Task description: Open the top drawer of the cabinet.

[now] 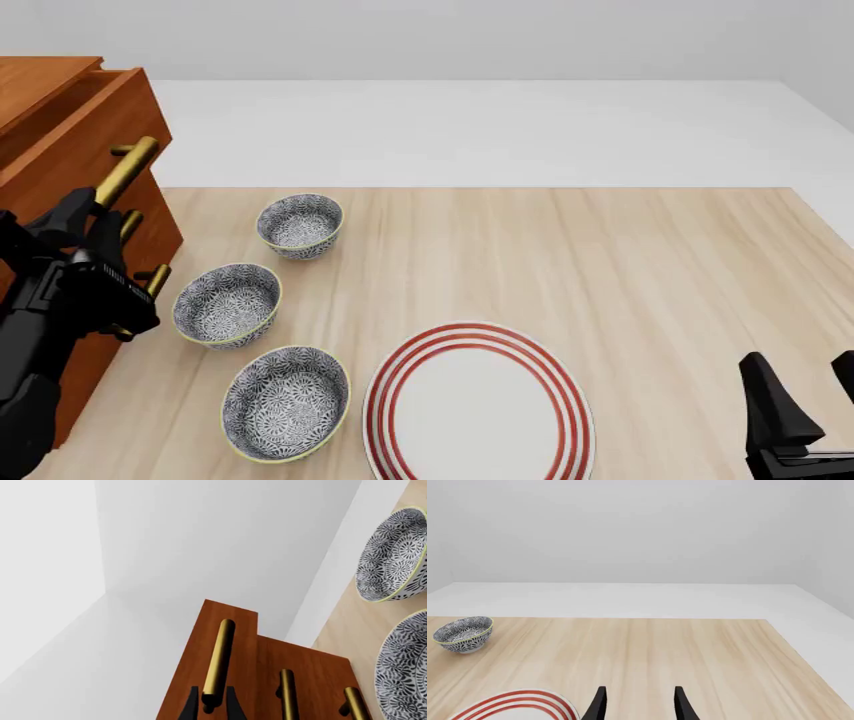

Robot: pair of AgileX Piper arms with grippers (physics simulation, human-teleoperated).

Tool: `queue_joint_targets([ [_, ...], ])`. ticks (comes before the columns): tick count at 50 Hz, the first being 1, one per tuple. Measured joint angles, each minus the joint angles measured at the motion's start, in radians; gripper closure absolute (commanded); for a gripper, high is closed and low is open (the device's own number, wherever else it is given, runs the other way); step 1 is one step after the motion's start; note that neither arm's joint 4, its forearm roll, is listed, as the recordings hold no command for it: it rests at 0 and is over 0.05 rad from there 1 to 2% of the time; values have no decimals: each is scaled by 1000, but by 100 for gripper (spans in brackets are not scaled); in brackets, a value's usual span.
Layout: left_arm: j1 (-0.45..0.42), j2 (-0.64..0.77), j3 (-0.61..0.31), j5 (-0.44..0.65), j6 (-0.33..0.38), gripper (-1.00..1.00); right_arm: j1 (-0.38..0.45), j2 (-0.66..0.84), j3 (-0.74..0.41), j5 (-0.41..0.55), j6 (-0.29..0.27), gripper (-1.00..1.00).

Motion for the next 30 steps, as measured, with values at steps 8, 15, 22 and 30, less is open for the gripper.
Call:
queue_joint_targets([
  [8,-2,5,2,-10,0,100,0,0,0,0,0,-100],
  [15,-4,8,3,-16,-1,100,0,0,0,0,0,-100],
  [22,-5,6,3,-13,-1,100,0,0,0,0,0,-100],
  [30,-5,2,2,-6,-3,100,0,0,0,0,0,-100],
])
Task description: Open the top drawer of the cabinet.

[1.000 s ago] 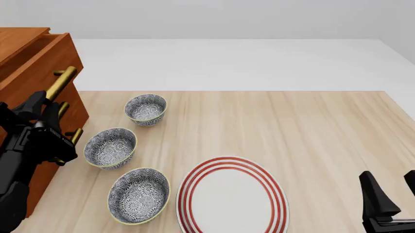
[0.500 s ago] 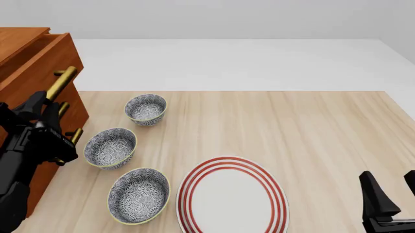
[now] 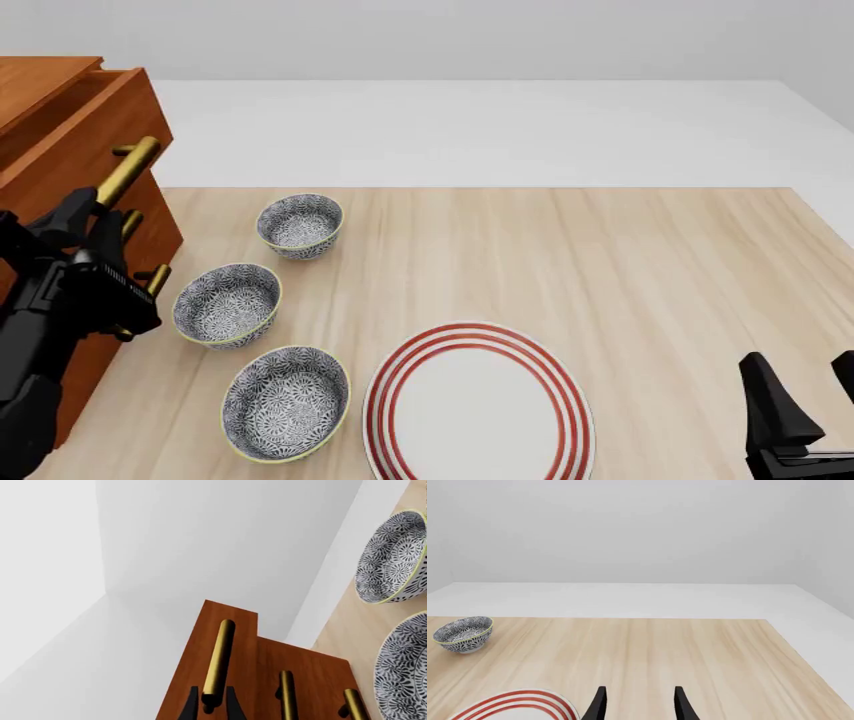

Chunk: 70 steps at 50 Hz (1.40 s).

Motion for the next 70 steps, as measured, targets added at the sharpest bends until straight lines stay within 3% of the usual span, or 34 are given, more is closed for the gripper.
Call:
queue_joint_targets([
  [5,2,-7,-3,14,-6,100,0,0,0,0,0,-100],
  [6,3,-9,-4,17,-8,-100,0,0,0,0,0,-100],
  [32,-10,-104,-3,121,-18,-100,0,0,0,0,0,-100],
  [70,-43,-415,46,381,-45,-100,0,0,0,0,0,-100],
])
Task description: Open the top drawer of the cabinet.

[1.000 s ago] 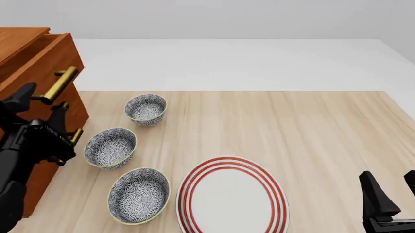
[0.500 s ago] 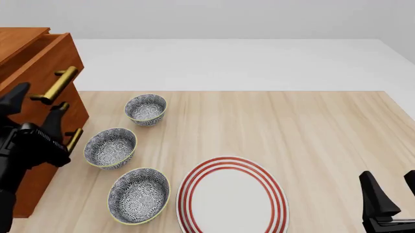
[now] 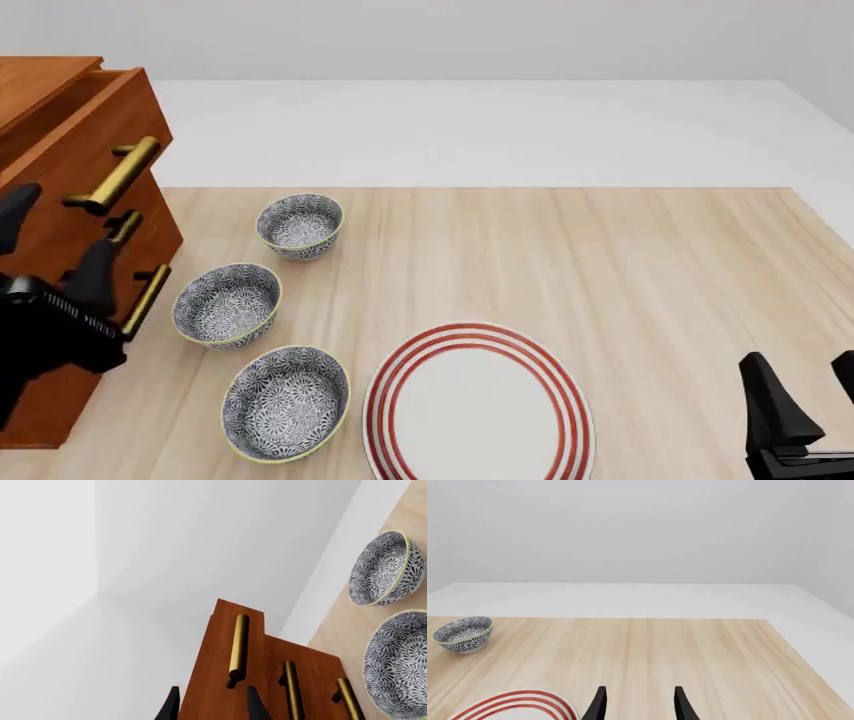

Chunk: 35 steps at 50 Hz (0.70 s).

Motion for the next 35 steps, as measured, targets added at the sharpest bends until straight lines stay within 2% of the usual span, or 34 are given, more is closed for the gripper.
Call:
queue_joint_targets([
  [11,-2,-134,-75,193,-93,-100,0,0,0,0,0,-100],
  [28,-26,-205,-335,508,-357,-100,0,0,0,0,0,-100],
  [35,-65,-217,-445,626,-447,-100,0,0,0,0,0,-100],
])
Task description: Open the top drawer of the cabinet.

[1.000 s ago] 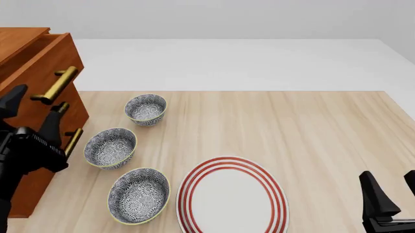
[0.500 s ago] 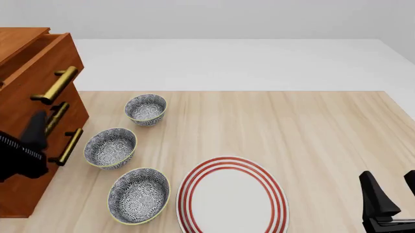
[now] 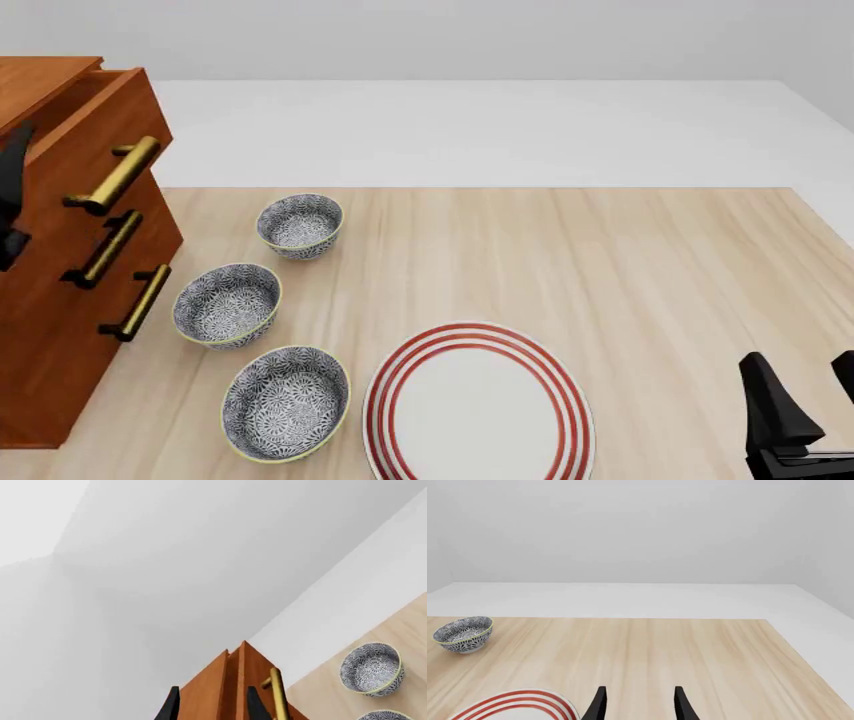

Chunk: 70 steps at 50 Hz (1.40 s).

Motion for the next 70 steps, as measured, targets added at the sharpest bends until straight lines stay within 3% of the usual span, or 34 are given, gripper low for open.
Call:
queue_joint_targets([
  [11,-26,55,-194,159,-146,-100,0,0,0,0,0,-100],
  [33,75,231,-577,438,-439,-100,0,0,0,0,0,-100],
  [53,116,309,-703,656,-691,-100,0,0,0,0,0,-100],
  [70,94,367,-757,773,-834,-100,0,0,0,0,0,-100],
])
